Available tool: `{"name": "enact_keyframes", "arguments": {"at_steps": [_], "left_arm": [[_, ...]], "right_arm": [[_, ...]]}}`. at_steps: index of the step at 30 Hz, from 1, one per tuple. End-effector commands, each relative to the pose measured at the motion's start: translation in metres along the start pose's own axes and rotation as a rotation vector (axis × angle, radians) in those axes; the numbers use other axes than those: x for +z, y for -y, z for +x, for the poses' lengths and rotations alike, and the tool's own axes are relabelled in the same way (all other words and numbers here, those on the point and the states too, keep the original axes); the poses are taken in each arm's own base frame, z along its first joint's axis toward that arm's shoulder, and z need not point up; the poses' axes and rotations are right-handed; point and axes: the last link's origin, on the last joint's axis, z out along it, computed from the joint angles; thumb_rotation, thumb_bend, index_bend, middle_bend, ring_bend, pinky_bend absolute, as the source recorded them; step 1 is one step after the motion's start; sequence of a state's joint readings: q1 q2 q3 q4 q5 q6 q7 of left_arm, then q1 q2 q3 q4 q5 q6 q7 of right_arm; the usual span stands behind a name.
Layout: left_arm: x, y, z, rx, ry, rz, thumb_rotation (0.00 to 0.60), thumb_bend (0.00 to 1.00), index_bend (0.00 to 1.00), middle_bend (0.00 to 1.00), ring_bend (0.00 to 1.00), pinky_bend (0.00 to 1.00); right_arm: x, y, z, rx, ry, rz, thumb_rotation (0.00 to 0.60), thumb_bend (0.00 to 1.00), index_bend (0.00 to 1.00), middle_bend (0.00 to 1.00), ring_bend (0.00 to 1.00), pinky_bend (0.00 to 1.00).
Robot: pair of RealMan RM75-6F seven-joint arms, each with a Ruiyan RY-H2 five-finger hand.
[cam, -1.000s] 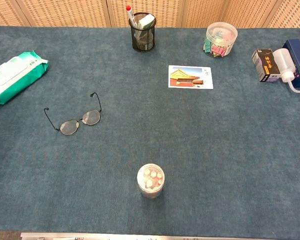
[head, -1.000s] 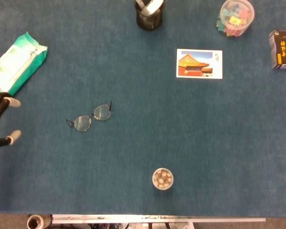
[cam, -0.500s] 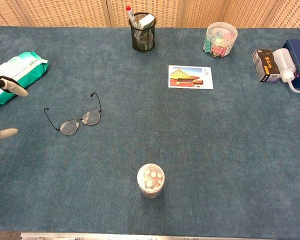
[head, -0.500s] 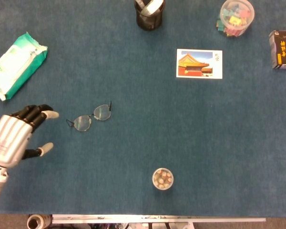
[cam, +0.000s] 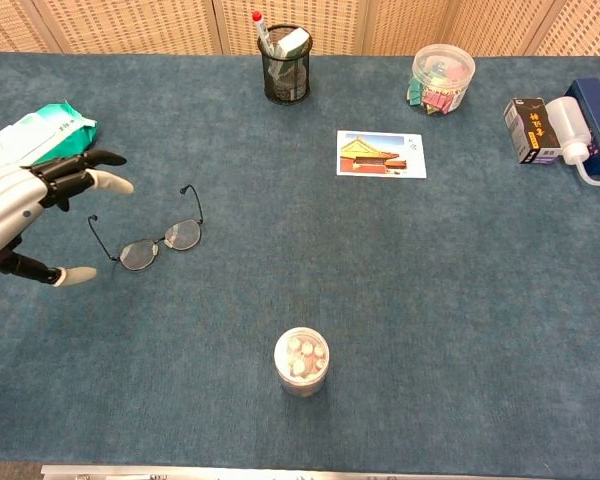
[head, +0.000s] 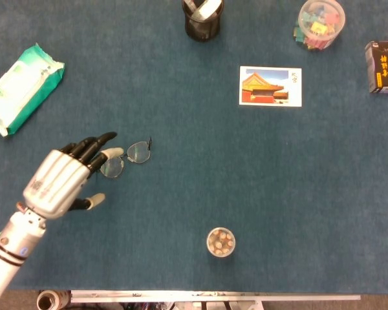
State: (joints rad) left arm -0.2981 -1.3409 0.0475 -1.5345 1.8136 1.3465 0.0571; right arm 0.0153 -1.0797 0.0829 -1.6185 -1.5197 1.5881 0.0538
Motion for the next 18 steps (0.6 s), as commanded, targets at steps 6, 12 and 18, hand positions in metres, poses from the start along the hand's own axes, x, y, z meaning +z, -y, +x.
{"name": "enact_keyframes", "arguments": {"at_steps": [6, 12, 18], "left_arm": [[0.019, -0.006, -0.003, -0.021, -0.02, 0.006, 0.6, 0.0, 0.23, 0.13, 0.22, 0.44], [0.027, -0.009, -0.007, -0.024, -0.017, 0.008, 0.6, 0.0, 0.23, 0.13, 0.22, 0.44], [0.037, -0.002, -0.009, -0.032, -0.031, 0.042, 0.6, 0.0, 0.23, 0.14, 0.22, 0.44]], "right_arm": [[-0.001, -0.001, 0.002, 0.004, -0.007, -0.003, 0.6, 0.0, 0.66, 0.48, 0.4, 0.69], [-0.001, -0.001, 0.002, 0.005, -0.005, -0.003, 0.6, 0.0, 0.66, 0.48, 0.4, 0.69], [-0.002, -0.002, 0.004, 0.008, -0.013, -0.005, 0.6, 0.0, 0.66, 0.48, 0.4, 0.69]]}}
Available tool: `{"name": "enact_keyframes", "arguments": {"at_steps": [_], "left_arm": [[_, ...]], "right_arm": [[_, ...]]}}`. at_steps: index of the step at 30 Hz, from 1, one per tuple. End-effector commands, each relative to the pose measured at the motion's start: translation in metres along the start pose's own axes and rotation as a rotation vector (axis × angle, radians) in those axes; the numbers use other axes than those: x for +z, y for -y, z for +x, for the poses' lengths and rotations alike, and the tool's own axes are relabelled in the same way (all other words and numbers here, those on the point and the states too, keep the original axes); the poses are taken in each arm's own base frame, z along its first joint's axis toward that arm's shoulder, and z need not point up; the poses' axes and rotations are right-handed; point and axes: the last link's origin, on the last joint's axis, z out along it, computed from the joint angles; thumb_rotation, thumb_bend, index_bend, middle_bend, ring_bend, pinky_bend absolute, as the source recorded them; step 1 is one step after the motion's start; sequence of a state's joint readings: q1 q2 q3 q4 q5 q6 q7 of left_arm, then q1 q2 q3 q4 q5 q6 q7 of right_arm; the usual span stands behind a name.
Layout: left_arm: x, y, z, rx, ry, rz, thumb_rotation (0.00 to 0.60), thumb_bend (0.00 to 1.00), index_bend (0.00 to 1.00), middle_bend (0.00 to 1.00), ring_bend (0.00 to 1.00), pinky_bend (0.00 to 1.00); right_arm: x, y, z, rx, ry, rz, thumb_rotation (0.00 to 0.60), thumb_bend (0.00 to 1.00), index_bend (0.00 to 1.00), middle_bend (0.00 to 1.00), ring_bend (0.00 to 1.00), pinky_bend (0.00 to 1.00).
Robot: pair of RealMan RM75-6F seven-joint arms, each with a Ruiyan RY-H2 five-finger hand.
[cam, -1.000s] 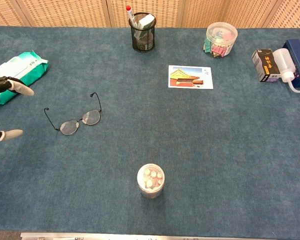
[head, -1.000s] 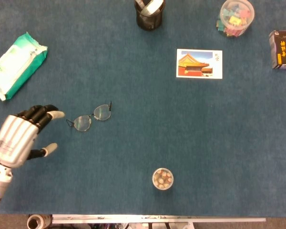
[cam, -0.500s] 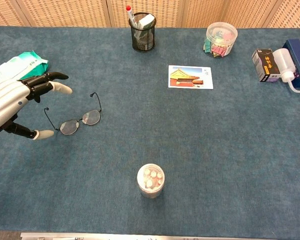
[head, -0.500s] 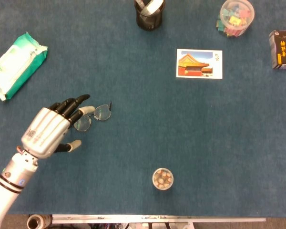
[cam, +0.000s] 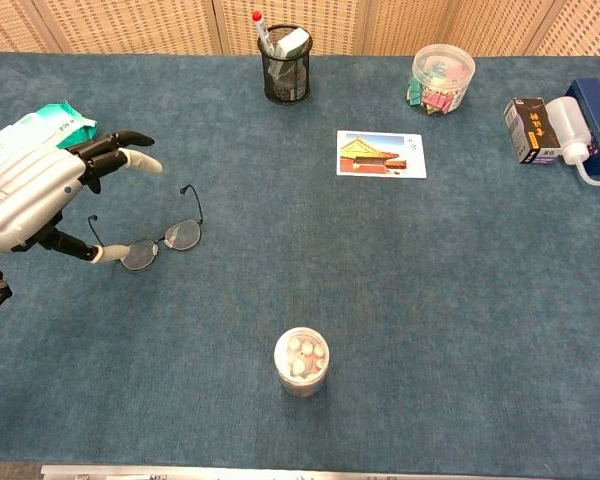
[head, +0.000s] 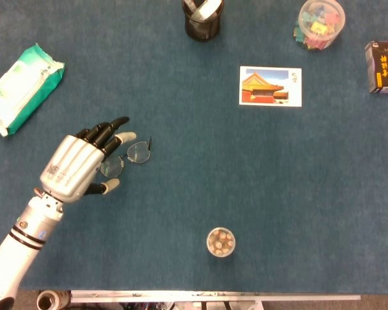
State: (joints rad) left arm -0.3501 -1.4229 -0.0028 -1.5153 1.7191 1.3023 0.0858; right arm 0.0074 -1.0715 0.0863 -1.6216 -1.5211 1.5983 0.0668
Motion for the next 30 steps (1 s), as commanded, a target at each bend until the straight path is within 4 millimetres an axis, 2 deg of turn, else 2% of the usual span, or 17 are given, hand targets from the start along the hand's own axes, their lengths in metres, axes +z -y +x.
{"name": "enact_keyframes", "arguments": {"at_steps": [1, 12, 21, 24, 28, 30], "left_arm": [[0.005, 0.004, -0.001, -0.003, -0.005, 0.016, 0.6, 0.0, 0.23, 0.14, 0.22, 0.44], [0.017, 0.02, -0.01, -0.015, 0.002, 0.077, 0.6, 0.0, 0.24, 0.16, 0.22, 0.44], [0.023, 0.033, -0.017, -0.037, 0.012, 0.121, 0.6, 0.0, 0.28, 0.22, 0.23, 0.44], [0.024, 0.037, -0.018, -0.039, 0.012, 0.135, 0.6, 0.0, 0.34, 0.23, 0.23, 0.44], [0.024, 0.043, -0.019, -0.044, 0.015, 0.15, 0.6, 0.0, 0.51, 0.25, 0.24, 0.44], [0.024, 0.045, -0.019, -0.043, 0.016, 0.155, 0.6, 0.0, 0.56, 0.25, 0.24, 0.44]], "right_arm": [[0.0, 0.0, 0.001, 0.001, -0.003, -0.002, 0.6, 0.0, 0.66, 0.48, 0.4, 0.69], [-0.001, -0.001, 0.001, 0.001, -0.005, -0.003, 0.6, 0.0, 0.66, 0.48, 0.4, 0.69], [-0.001, 0.0, 0.001, -0.001, -0.003, -0.002, 0.6, 0.0, 0.66, 0.48, 0.4, 0.69], [-0.002, 0.0, 0.001, -0.002, -0.004, -0.003, 0.6, 0.0, 0.66, 0.48, 0.4, 0.69], [-0.002, 0.0, 0.0, -0.002, -0.006, -0.005, 0.6, 0.0, 0.66, 0.48, 0.4, 0.69], [-0.002, 0.0, 0.0, -0.003, -0.004, -0.004, 0.6, 0.0, 0.66, 0.48, 0.4, 0.69]]}}
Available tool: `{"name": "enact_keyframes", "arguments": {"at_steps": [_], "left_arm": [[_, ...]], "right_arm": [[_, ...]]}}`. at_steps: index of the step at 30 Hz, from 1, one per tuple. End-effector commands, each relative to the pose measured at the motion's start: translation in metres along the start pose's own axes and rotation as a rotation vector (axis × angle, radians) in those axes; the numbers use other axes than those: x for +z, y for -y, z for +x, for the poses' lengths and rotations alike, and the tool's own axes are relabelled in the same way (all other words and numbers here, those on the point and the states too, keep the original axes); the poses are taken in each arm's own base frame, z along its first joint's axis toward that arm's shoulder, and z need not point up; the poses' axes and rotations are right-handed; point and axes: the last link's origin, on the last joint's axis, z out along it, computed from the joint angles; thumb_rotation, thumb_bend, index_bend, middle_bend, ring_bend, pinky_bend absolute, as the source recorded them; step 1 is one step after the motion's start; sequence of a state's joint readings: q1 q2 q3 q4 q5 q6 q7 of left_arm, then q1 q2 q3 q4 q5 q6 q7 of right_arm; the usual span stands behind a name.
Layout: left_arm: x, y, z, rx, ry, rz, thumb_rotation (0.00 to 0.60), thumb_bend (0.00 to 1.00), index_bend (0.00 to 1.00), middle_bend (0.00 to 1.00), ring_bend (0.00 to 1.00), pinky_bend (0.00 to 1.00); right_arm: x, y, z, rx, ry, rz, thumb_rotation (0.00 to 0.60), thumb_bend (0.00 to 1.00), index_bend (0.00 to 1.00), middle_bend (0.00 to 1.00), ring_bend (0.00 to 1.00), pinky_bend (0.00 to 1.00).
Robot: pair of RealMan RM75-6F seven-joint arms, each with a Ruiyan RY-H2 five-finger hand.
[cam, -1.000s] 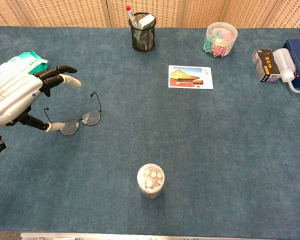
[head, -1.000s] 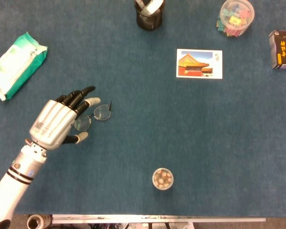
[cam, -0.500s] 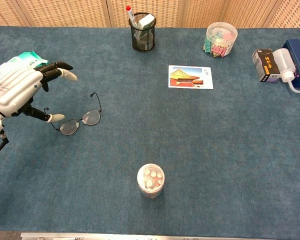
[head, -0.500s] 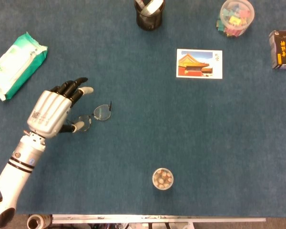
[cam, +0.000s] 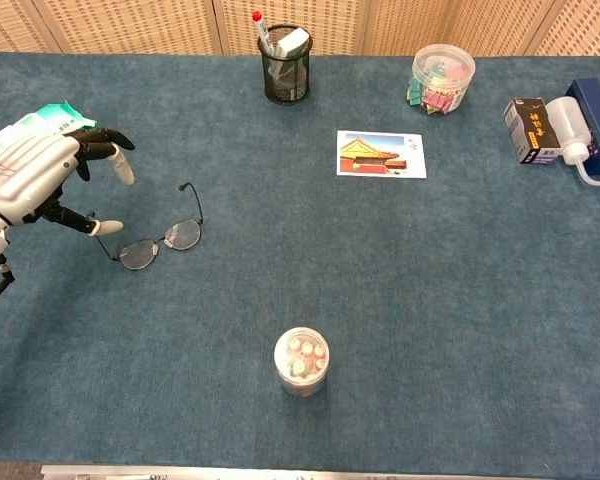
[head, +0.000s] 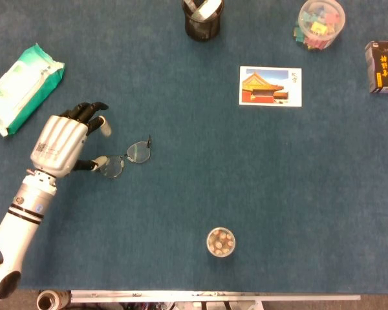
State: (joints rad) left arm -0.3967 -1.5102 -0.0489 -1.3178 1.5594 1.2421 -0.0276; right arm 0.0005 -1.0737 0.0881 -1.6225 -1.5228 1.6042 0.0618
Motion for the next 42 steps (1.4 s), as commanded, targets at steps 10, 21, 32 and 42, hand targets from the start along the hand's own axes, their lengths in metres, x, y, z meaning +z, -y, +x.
{"name": "enact_keyframes", "arguments": {"at_steps": [10, 21, 32, 42], "left_arm": [[-0.004, 0.013, 0.001, 0.015, -0.012, 0.029, 0.6, 0.0, 0.62, 0.27, 0.25, 0.44], [-0.011, 0.035, 0.011, 0.081, -0.04, 0.075, 0.6, 0.0, 0.62, 0.27, 0.25, 0.44], [-0.015, 0.055, 0.02, 0.128, -0.073, 0.142, 0.6, 0.0, 0.61, 0.27, 0.25, 0.44], [-0.025, 0.037, 0.025, 0.092, -0.098, 0.092, 0.6, 0.0, 0.53, 0.25, 0.25, 0.44]], "right_arm": [[0.0, 0.0, 0.0, 0.001, -0.001, 0.0, 0.6, 0.0, 0.66, 0.48, 0.4, 0.69], [0.0, 0.0, 0.0, 0.0, 0.001, 0.001, 0.6, 0.0, 0.66, 0.48, 0.4, 0.69], [0.0, 0.001, -0.003, -0.005, 0.008, 0.002, 0.6, 0.0, 0.66, 0.48, 0.4, 0.69], [0.0, 0.001, -0.002, -0.005, 0.007, 0.002, 0.6, 0.0, 0.66, 0.48, 0.4, 0.69]]}}
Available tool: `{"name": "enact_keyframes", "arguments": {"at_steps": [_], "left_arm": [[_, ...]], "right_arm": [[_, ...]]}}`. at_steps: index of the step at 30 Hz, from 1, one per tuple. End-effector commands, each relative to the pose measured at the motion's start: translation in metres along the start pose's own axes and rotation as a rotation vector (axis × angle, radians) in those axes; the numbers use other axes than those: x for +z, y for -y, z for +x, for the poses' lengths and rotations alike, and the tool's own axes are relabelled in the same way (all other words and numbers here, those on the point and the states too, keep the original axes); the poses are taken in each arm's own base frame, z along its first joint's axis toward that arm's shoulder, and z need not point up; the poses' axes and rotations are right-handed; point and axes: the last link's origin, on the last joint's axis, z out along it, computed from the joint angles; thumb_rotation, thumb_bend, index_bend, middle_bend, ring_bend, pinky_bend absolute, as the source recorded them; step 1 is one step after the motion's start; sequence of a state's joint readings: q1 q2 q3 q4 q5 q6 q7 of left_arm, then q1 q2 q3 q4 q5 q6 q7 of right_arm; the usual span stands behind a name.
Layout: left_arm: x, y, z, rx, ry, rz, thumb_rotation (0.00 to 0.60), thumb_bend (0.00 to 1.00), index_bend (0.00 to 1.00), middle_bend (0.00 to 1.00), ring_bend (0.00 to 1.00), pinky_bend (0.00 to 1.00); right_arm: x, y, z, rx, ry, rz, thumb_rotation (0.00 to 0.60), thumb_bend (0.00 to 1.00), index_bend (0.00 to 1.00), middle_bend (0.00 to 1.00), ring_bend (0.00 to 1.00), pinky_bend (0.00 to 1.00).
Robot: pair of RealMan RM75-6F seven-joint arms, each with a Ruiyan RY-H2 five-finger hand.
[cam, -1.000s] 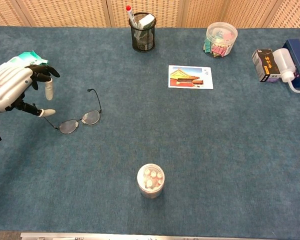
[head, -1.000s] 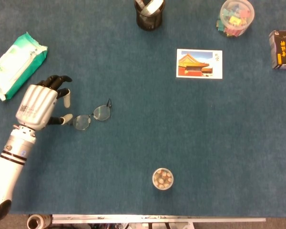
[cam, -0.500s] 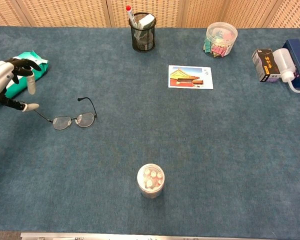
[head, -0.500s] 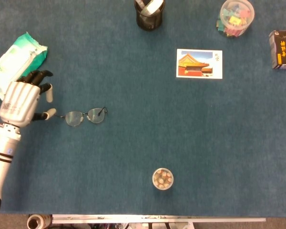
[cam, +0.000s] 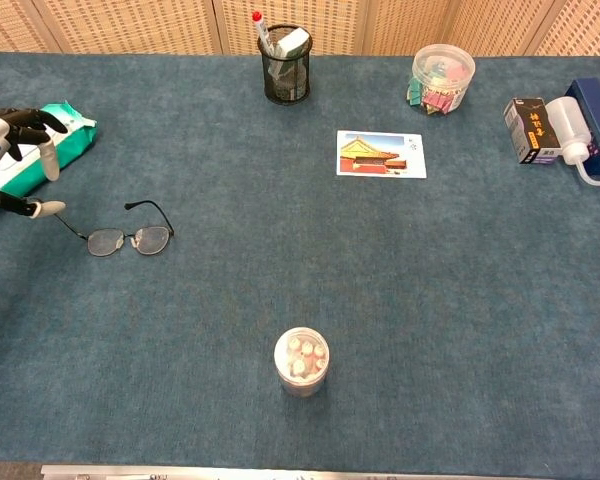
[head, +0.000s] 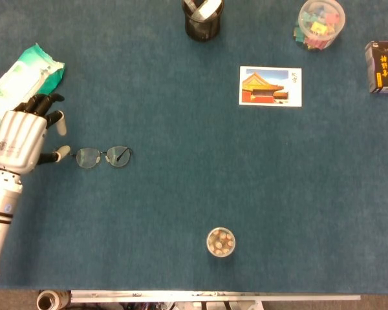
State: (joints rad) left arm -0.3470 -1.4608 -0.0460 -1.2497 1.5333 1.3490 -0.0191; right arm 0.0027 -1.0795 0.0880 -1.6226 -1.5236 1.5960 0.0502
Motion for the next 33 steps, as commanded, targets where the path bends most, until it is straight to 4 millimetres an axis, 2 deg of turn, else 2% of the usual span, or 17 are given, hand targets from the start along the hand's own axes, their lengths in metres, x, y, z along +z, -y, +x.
{"name": "enact_keyframes", "arguments": {"at_steps": [1, 6, 11, 20, 23, 28, 33], "left_arm": [[-0.004, -0.005, 0.004, -0.023, -0.007, -0.004, 0.6, 0.0, 0.52, 0.24, 0.25, 0.44], [-0.012, -0.015, 0.014, -0.097, -0.024, -0.016, 0.6, 0.0, 0.44, 0.2, 0.25, 0.44], [-0.021, -0.021, 0.03, -0.11, -0.096, -0.017, 0.6, 0.0, 0.44, 0.2, 0.25, 0.44], [-0.03, -0.01, 0.058, -0.118, -0.218, 0.048, 0.6, 0.0, 0.46, 0.21, 0.25, 0.44], [-0.025, -0.002, 0.056, -0.12, -0.207, 0.078, 0.6, 0.0, 0.46, 0.22, 0.25, 0.44], [-0.013, 0.013, 0.041, -0.108, -0.169, 0.131, 0.6, 0.0, 0.46, 0.22, 0.25, 0.44], [-0.006, 0.015, 0.032, -0.121, -0.157, 0.136, 0.6, 0.0, 0.46, 0.23, 0.25, 0.44]], "right_arm": [[0.0, 0.0, 0.0, 0.001, -0.001, 0.0, 0.6, 0.0, 0.66, 0.48, 0.4, 0.69], [0.0, -0.001, 0.002, 0.004, -0.005, -0.001, 0.6, 0.0, 0.66, 0.48, 0.4, 0.69], [0.0, -0.001, 0.001, 0.006, -0.004, 0.001, 0.6, 0.0, 0.66, 0.48, 0.4, 0.69], [0.0, 0.0, 0.001, 0.01, 0.002, 0.007, 0.6, 0.0, 0.66, 0.48, 0.4, 0.69], [0.0, 0.0, 0.002, 0.013, -0.001, 0.009, 0.6, 0.0, 0.66, 0.48, 0.4, 0.69], [0.0, 0.0, 0.001, 0.013, 0.001, 0.011, 0.6, 0.0, 0.66, 0.48, 0.4, 0.69], [0.001, 0.0, 0.001, 0.015, -0.004, 0.009, 0.6, 0.0, 0.66, 0.48, 0.4, 0.69]]}}
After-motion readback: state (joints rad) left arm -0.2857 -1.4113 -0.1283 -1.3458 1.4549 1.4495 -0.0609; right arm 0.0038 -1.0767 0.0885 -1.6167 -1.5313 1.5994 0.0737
